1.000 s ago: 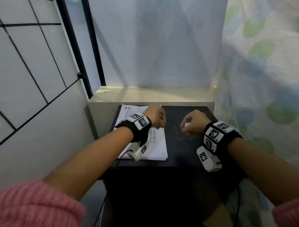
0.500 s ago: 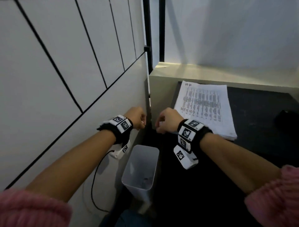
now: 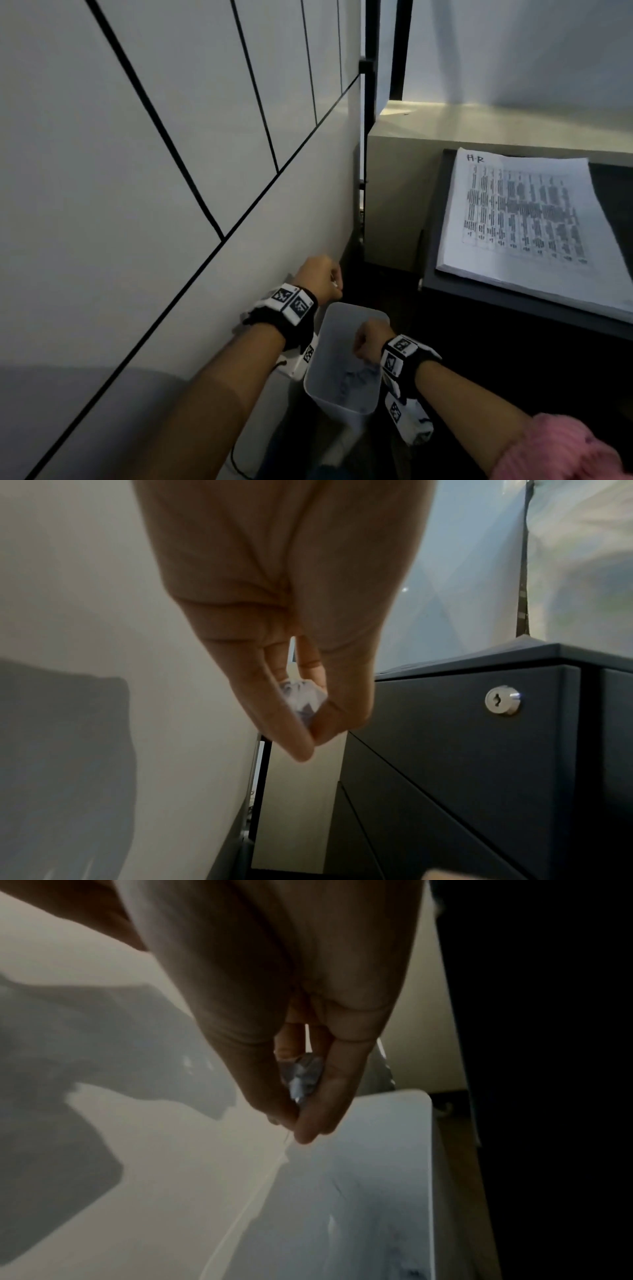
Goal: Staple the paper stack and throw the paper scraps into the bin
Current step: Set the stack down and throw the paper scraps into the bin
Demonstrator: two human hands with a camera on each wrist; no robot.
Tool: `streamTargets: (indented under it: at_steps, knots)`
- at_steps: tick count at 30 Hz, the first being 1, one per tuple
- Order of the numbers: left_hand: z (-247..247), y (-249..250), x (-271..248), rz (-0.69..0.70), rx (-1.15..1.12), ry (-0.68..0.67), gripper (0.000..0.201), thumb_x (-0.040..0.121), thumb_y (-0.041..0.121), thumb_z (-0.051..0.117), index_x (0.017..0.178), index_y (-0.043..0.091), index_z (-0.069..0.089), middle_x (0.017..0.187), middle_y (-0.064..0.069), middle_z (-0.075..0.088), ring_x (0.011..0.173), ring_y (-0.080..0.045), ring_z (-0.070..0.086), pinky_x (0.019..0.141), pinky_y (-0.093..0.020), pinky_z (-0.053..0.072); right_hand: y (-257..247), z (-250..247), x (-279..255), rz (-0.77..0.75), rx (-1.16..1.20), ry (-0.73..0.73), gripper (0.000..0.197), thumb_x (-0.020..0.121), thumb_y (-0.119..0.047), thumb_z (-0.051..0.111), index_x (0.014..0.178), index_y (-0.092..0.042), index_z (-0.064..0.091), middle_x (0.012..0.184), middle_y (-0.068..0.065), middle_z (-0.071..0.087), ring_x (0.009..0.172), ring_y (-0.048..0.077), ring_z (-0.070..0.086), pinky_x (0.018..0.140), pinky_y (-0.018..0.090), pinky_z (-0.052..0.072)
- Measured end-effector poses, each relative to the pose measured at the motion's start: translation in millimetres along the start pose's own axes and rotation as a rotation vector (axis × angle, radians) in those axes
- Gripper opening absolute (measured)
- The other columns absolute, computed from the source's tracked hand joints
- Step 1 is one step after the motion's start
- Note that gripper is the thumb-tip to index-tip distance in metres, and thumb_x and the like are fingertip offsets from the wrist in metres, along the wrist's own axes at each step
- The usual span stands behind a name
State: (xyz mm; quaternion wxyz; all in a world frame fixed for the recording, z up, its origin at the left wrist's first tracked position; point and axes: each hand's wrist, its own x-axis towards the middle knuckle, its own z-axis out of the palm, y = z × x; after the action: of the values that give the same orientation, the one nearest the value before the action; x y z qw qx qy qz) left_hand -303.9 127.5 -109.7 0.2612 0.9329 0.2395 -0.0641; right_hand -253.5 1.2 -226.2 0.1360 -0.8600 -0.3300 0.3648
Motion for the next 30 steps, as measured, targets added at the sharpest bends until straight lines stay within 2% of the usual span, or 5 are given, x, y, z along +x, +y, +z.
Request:
streamTargets:
  at_steps: [4,8,13,21,30]
  knots:
    - [20,-22,15,-0.053,-0.014,-0.026,0.013,0.074,0.005,0.067,0.085,0.005,0.073,0.092,-0.014,0.074,0.057,-0.012,0.058,0.063,-0.019,0.043,11,20,29,0.096,0.06,-0.043,0.029,0.09,-0.014,0.054,0.111,0.001,0.067,0.12,0.018,0.065,0.112,0.031,0.059,0.097,0.037,0.049]
    - [59,-44,20,-0.136,0.044,-0.144,0.017,0.077,0.008,0.062,0.09,0.004,0.073,0.098,-0.014,0.074,0.091,-0.026,0.07,0.072,-0.024,0.05,15,29,44,0.16,0.139,-0.045,0.03,0.094,-0.017,0.048,0.114,-0.004,0.066,0.123,0.015,0.063,0.115,0.03,0.058,0.097,0.032,0.045]
    - [106,-65,24,-0.18,0.078,-0.284,0.019,0.086,0.007,0.052,0.091,-0.001,0.067,0.098,-0.018,0.07,0.097,-0.031,0.069,0.076,-0.029,0.052,22,36,50,0.196,0.248,-0.002,0.031,0.092,-0.02,0.048,0.105,0.0,0.068,0.113,0.018,0.068,0.104,0.033,0.063,0.087,0.033,0.05]
    - [154,-78,41,-0.227,0.081,-0.439,0.033,0.091,0.011,0.053,0.122,0.003,0.062,0.131,-0.014,0.06,0.12,-0.03,0.057,0.097,-0.033,0.045,35,25,26,0.123,0.346,0.025,0.032,0.092,-0.006,0.046,0.118,-0.006,0.064,0.126,0.012,0.063,0.117,0.027,0.057,0.094,0.025,0.043]
    - [148,-70,45,-0.241,0.02,-0.423,0.046,0.094,0.024,0.049,0.138,0.011,0.047,0.147,-0.01,0.045,0.133,-0.027,0.044,0.111,-0.033,0.035,36,22,10,0.094,0.337,0.007,0.033,0.09,-0.007,0.045,0.117,-0.01,0.064,0.121,0.013,0.064,0.111,0.029,0.06,0.094,0.035,0.051]
